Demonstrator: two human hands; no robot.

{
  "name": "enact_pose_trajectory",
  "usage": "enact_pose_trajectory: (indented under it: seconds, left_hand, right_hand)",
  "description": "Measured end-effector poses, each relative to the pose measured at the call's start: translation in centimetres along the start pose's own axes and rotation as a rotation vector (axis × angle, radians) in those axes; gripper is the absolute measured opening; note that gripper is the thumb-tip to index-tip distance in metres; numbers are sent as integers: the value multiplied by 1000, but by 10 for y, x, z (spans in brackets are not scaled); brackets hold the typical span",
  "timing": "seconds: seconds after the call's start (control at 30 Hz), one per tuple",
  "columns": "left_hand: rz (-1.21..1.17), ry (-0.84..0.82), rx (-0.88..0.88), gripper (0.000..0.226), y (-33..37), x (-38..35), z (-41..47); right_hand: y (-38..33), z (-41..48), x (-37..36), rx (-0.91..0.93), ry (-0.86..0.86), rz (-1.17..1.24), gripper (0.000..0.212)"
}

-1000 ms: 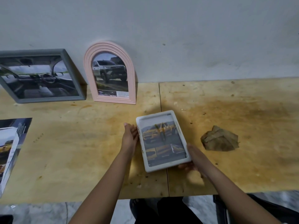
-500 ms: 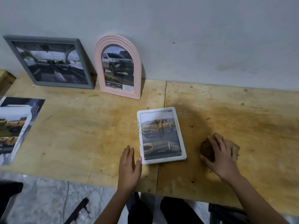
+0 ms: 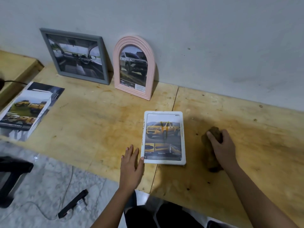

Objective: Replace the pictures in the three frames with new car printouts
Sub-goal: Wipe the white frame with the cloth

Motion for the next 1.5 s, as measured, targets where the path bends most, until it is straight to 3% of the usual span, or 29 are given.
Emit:
enact_pose_trajectory:
  seconds: [0.1,0.2,0.27,0.37,0.5,0.63,0.7,0.83,0.9,0.97,1.03,1.1,1.17,1.23,1.3,1.4,1.5]
  left_hand:
    - [-8,14,7,61,2,1,-1]
    - [-8,-3,47,54,0,0,1]
    - [-108,40,98,45,3,10,4]
    - [-420,147,77,41,38,54,13]
    - [-814,-123,-145,37,119,112,34]
    - [-711,-115,-345,24,170,174,44]
    - [-627,-36,-392,19,190,206,53]
    - [-605,103,-413,20,226,265,69]
    - [-603,140,-413,17,242,284,73]
    - [-622,151,-427,12,257,299,75]
    - [-666,147,-452,12,271,315,75]
    - [-711,141,-467,12,283,331,76]
    - [-743,138,-448,12,291,342,78]
    - [-787,142,-370,11,295,348,83]
    - [-874,127,-270,8,295,349,88]
    - [-1012,44,-174,9,292,340,90]
    - [-1067,-28,-152,9,285,332,90]
  right_hand:
    - [8,10,-27,-302,-80,192,49]
    - [-7,5,-66,-467,-205,558,36]
    - [-29,-2,-88,-459,-316,652,32]
    - [-81,-12,-106,-278,-503,520,29]
    - [-180,-20,-104,59,-626,482,19]
    - [-283,-18,-67,548,-447,271,13]
    - [-316,-10,-49,654,-327,143,16]
    - [-357,12,-9,620,-165,93,29]
    - [-368,21,5,563,-156,75,47]
    - [-377,26,9,522,-260,-29,68]
    - [-380,25,10,476,-413,-80,71]
    - [-385,22,17,478,-456,-107,63]
    - [-401,14,28,607,-363,-130,49]
    - [-412,-3,32,693,-333,35,38]
    - [-414,-25,20,716,-418,150,38]
    - [-410,-45,1,867,-402,61,28]
    - [-408,-34,10,770,-400,260,1]
Point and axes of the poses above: each hand's wrist, its own z-axis towards the middle knuckle, its own x-axis out of the back of the hand, y = z × x, the point moved 10 cm from there along z, towards the middle knuckle, and after that the axes turned 14 degrees about z, right-handed, at the moved point
